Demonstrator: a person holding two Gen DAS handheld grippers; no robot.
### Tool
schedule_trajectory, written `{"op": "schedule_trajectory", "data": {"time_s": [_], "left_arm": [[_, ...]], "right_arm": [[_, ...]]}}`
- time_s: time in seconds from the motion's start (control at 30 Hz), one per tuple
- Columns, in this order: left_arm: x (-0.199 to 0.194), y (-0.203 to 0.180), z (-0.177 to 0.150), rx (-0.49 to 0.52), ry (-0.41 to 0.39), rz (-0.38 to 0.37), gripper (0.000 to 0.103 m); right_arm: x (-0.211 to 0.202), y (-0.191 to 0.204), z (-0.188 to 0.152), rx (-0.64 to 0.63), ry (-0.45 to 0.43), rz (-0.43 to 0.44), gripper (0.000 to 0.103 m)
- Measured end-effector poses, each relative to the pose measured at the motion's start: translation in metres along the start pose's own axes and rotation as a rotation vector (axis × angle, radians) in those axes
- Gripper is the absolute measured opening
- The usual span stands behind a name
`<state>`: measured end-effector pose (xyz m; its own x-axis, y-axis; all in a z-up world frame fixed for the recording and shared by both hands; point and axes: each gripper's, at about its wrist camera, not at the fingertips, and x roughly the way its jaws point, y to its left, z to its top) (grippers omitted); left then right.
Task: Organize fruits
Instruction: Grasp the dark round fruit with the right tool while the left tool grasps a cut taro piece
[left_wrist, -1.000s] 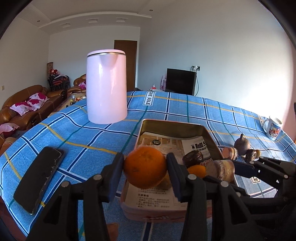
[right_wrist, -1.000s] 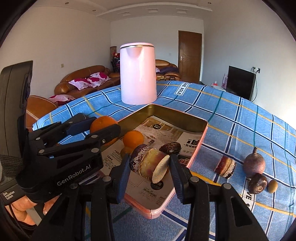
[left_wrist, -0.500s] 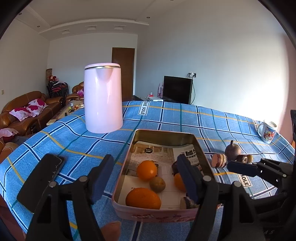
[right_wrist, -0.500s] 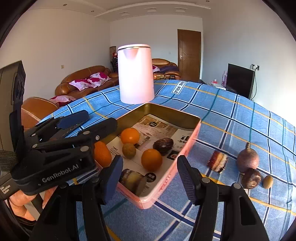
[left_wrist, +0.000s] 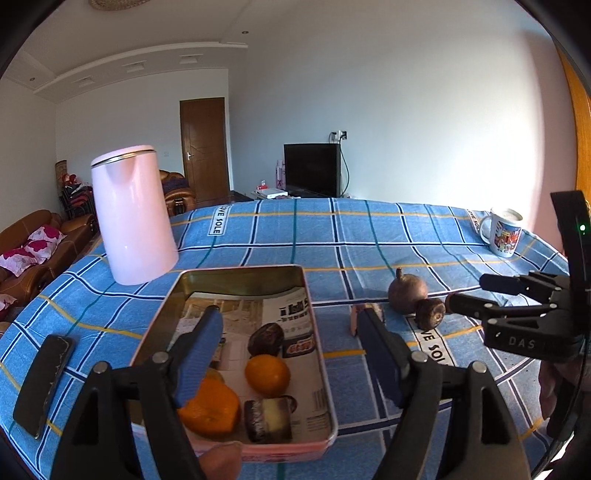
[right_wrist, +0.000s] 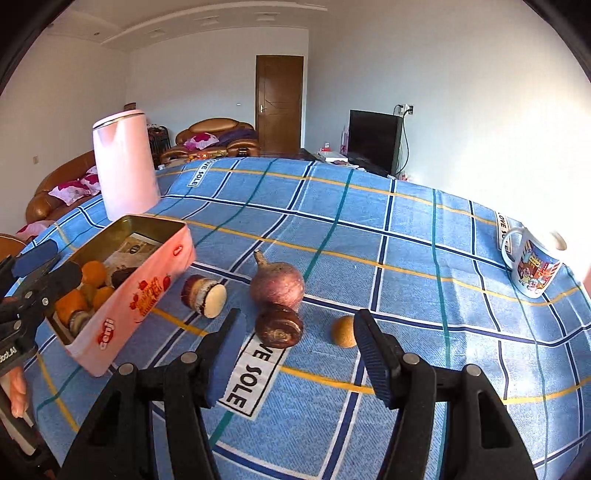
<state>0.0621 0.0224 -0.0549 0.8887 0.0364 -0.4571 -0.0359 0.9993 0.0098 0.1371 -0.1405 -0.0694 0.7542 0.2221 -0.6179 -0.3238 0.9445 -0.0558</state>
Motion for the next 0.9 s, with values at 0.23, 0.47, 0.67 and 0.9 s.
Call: {"op": "schedule_trajectory", "data": {"time_s": [0.23,0.47,0.67,0.9], "left_arm": [[0.014,-0.019,0.006,0.036,0.027,-0.011,0.078],[0.025,-0.032,0.011,0.068,0.057,-0.024,0.078],[0.035,-0.064,0.015,0.146,0.084,-0.035,0.078],[0.074,-0.087,0.016,0.181,0.204,-0.026,0.075]], "right_arm": [[0.035,0.002,0.002,-0.007,0.112,0.029,0.062],[0.058,0.002,0.003,0.015,0.192,0.084,0.039],[0.027,-0.01,0.001,0.06,0.055,0.045,0.039],[0.011,-0.028,0.0,0.133,-0.037,0.044,0.039]]}}
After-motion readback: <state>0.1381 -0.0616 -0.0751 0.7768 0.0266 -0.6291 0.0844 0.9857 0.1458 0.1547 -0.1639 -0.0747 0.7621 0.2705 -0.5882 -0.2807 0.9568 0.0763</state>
